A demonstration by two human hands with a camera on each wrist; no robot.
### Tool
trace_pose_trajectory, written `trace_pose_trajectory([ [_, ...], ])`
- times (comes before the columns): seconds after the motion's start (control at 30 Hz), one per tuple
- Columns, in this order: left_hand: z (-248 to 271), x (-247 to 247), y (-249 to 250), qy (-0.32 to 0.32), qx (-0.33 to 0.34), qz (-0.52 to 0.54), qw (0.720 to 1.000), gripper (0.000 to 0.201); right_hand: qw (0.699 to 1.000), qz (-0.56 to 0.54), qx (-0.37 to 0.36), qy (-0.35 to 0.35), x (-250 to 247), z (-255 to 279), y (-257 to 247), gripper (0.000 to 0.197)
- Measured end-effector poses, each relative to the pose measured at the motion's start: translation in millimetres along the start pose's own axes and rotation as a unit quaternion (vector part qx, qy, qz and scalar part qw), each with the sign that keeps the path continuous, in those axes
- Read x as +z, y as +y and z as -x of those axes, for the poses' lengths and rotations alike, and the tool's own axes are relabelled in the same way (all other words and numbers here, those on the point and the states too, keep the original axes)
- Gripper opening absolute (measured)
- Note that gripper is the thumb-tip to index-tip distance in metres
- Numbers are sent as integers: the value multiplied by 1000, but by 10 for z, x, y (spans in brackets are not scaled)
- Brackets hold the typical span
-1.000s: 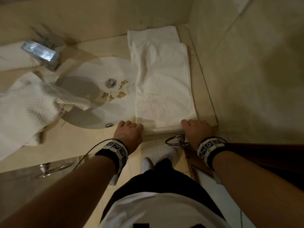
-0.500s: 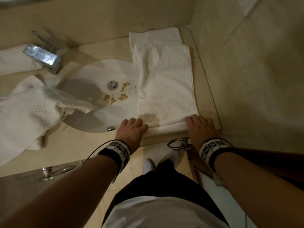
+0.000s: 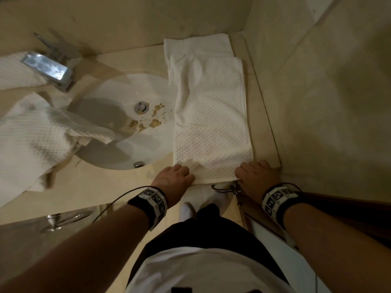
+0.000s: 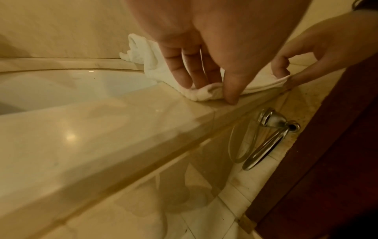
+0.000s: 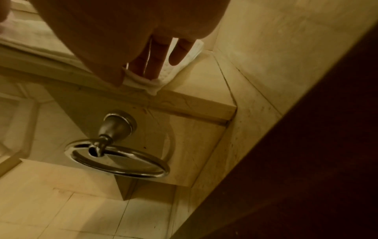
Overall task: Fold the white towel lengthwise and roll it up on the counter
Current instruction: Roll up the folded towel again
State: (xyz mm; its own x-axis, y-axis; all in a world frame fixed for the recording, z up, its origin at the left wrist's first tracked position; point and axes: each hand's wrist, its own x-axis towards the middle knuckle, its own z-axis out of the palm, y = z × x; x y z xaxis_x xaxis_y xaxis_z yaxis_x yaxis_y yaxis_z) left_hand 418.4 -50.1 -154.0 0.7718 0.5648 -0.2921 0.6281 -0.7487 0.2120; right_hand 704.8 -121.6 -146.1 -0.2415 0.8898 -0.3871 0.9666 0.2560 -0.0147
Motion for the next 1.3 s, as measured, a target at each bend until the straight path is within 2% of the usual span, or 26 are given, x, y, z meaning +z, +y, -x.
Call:
trace_pose_trajectory([
  [0.03, 19, 29, -20, -3, -1, -2, 1000, 34, 1000, 3, 1, -25, 27, 18, 24, 59],
  [0.1, 55, 91, -51, -3, -18, 3, 1000, 34, 999, -8, 24, -46, 56, 50, 39, 67],
  [0.17, 60, 51, -50, -1, -58, 37, 998, 25, 997, -26, 55, -46, 37, 65, 16, 60],
  [0.23, 17, -60, -40, -3, -135, 86, 987, 9, 994, -59, 94, -19, -14, 33, 2, 37],
  [0.3, -34, -160, -44, -24, -216, 139, 966, 15, 979, -119, 166, -21, -89, -41, 16, 12],
  [0.37, -88, -246, -85, -47, -278, 175, 943, 19, 951, -195, 234, -44, -152, -112, 47, 16],
  [0.43, -133, -346, -153, -76, -298, 155, 939, 26, 934, -225, 274, -45, -188, -166, 110, 24],
  [0.5, -199, -432, -129, -96, -261, 87, 957, 28, 934, -207, 289, -34, -231, -194, 151, 28],
  [0.53, -234, -460, -72, -100, -219, 42, 970, 26, 946, -182, 268, -17, -242, -202, 146, 28],
  [0.63, -278, -444, 152, -118, -87, -58, 988, 39, 988, -128, 80, 35, -184, -191, 68, 24],
  [0.67, -269, -411, 192, -123, -73, -66, 988, 42, 992, -121, 23, 42, -147, -164, 49, 25],
  [0.7, -248, -391, 214, -129, -71, -67, 987, 42, 993, -111, -2, 42, -112, -134, 35, 26],
  [0.8, -141, -316, 230, -134, -81, -70, 985, 35, 998, -56, -8, 28, -41, -63, -5, 24],
  [0.9, -35, -237, 343, -109, -77, -89, 987, 36, 999, -9, -6, 38, -38, -16, -116, 13],
  [0.97, -3, -214, 434, -73, -78, -110, 988, 29, 999, -1, 5, 52, -48, -3, -153, 15],
  [1.07, 21, -99, 426, 13, -64, -123, 990, 15, 998, -16, 18, 55, -64, -23, -136, 20],
  [1.2, 49, -31, 288, 32, -24, -113, 993, 30, 997, -40, -1, 61, -125, -76, -88, 23],
  [1.3, 54, -56, 203, 29, 8, -88, 996, 26, 998, -44, 12, 46, -118, -83, -84, 17],
])
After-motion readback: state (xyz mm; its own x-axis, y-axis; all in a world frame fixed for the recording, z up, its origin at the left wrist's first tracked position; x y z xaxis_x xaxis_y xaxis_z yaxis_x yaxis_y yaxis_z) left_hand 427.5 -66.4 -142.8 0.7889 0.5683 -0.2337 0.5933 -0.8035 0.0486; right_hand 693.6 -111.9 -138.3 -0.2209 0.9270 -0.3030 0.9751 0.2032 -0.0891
